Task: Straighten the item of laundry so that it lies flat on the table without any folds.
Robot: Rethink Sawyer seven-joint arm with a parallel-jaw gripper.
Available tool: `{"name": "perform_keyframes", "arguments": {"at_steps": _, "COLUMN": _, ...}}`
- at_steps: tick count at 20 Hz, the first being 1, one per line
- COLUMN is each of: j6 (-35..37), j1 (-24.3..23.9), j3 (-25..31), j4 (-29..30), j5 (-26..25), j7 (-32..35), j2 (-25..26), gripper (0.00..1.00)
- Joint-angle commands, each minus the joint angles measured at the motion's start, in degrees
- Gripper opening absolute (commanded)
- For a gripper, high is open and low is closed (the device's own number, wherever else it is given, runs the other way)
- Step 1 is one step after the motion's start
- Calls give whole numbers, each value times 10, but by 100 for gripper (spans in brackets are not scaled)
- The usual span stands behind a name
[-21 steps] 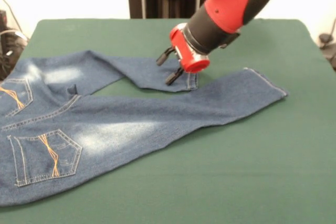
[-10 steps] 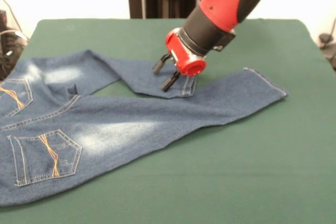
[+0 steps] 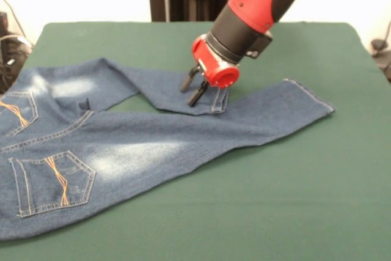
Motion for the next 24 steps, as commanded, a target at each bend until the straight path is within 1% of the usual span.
{"name": "perform_keyframes", "arguments": {"at_steps": 1, "j6": -45, "j1": -8, "j3": 176, "j4": -24, "j5": 35, "j7": 95, "j2": 35, "gripper": 0}}
{"name": "perform_keyframes", "arguments": {"at_steps": 5, "j6": -28, "j1": 5, "j3": 161, "j4": -32, "j5": 42, "j7": 94, "j2": 40, "gripper": 0}}
{"name": "perform_keyframes", "arguments": {"at_steps": 9, "j6": -10, "j1": 8, "j3": 158, "j4": -37, "j5": 38, "j7": 86, "j2": 37, "gripper": 0}}
{"name": "perform_keyframes", "arguments": {"at_steps": 12, "j6": 16, "j1": 16, "j3": 154, "j4": -41, "j5": 45, "j7": 91, "j2": 36, "gripper": 0}}
{"name": "perform_keyframes", "arguments": {"at_steps": 16, "j6": 24, "j1": 7, "j3": 175, "j4": -31, "j5": 38, "j7": 83, "j2": 18, "gripper": 0}}
{"name": "perform_keyframes", "arguments": {"at_steps": 19, "j6": 56, "j1": 30, "j3": 151, "j4": -42, "j5": 44, "j7": 89, "j2": 28, "gripper": 0}}
{"name": "perform_keyframes", "arguments": {"at_steps": 20, "j6": 80, "j1": 43, "j3": 134, "j4": -53, "j5": 47, "j7": 94, "j2": 37, "gripper": 0}}
{"name": "perform_keyframes", "arguments": {"at_steps": 24, "j6": 127, "j1": 65, "j3": 106, "j4": -71, "j5": 48, "j7": 100, "j2": 50, "gripper": 0}}
